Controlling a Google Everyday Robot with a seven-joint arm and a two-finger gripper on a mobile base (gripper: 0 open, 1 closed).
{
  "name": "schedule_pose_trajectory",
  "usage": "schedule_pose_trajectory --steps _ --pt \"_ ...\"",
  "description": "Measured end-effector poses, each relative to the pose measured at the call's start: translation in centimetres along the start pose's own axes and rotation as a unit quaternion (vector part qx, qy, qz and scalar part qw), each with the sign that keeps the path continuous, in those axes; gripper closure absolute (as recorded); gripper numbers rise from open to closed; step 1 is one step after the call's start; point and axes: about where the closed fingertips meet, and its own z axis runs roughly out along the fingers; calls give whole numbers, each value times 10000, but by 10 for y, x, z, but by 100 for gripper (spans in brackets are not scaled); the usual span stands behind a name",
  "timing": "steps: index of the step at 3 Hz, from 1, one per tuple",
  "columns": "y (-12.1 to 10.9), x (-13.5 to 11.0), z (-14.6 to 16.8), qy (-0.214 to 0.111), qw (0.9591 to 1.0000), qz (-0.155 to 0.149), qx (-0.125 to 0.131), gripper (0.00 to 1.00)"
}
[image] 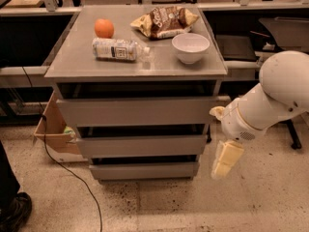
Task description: Open middle drawer
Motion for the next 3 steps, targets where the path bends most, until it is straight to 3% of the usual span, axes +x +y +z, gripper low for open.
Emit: schedule_pose_trajectory --steps 1,3 --pt "0 0 0 0 10000 0 0 0" --pt "3 -19 63 -439 9987 156 -181 0"
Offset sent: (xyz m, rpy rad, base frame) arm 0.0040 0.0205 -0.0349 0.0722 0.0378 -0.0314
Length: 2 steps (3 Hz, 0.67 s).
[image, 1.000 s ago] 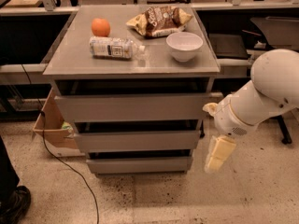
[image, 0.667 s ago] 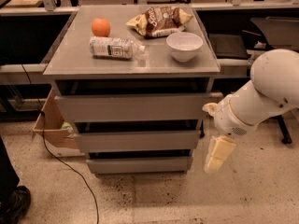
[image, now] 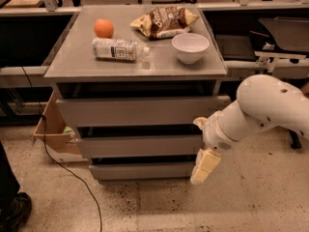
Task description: Open middle drawer
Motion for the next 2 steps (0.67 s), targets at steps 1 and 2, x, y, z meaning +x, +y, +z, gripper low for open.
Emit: schedule_pose_trajectory --steps 1,2 --pt "-5 -1 40 -195 9998 -34 29 0" --pt "-15 -2 73 -368 9992 -53 139 0"
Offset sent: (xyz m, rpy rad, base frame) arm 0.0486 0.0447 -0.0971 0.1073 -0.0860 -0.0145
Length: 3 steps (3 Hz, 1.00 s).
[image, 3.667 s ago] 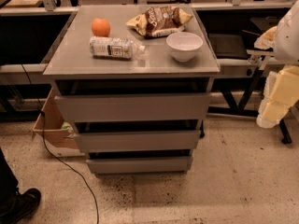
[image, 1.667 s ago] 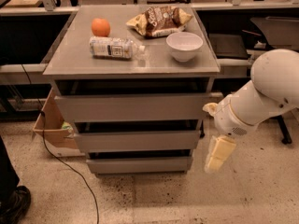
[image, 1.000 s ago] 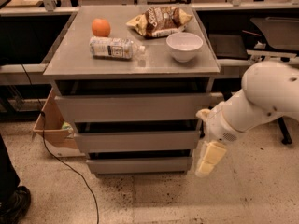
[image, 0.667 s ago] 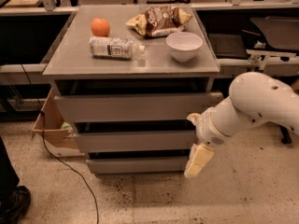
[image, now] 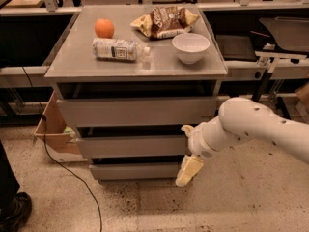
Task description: Open middle drawer
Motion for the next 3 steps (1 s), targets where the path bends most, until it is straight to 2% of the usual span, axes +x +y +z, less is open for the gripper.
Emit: schedule_pose_trajectory --steps 1,2,3 --pt "-8 -6 30 -194 9997 -91 103 0" --pt "-21 -11 96 -518 9980 -344 130 0" --pt "-20 -10 101 -533 9980 -334 108 0"
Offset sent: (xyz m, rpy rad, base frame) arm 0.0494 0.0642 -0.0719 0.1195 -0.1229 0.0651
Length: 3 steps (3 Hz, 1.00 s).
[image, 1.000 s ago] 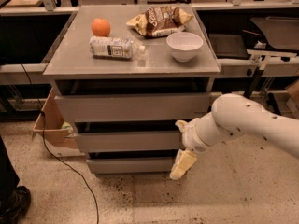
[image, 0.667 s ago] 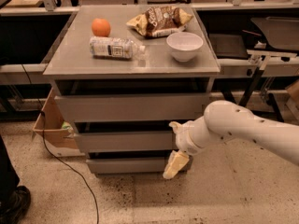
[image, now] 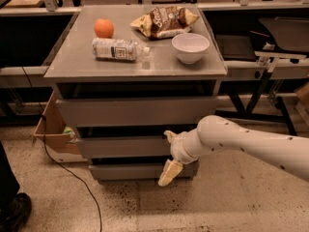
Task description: Open middle drawer
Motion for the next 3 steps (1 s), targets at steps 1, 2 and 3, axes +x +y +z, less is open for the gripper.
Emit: schedule_pose_trajectory --steps 1,2,3 --pt "0 4 3 11 9999 50 95 0" --pt "-21 25 33 -74 9988 240 412 0" --pt "-42 42 62 -160 9976 405 545 0"
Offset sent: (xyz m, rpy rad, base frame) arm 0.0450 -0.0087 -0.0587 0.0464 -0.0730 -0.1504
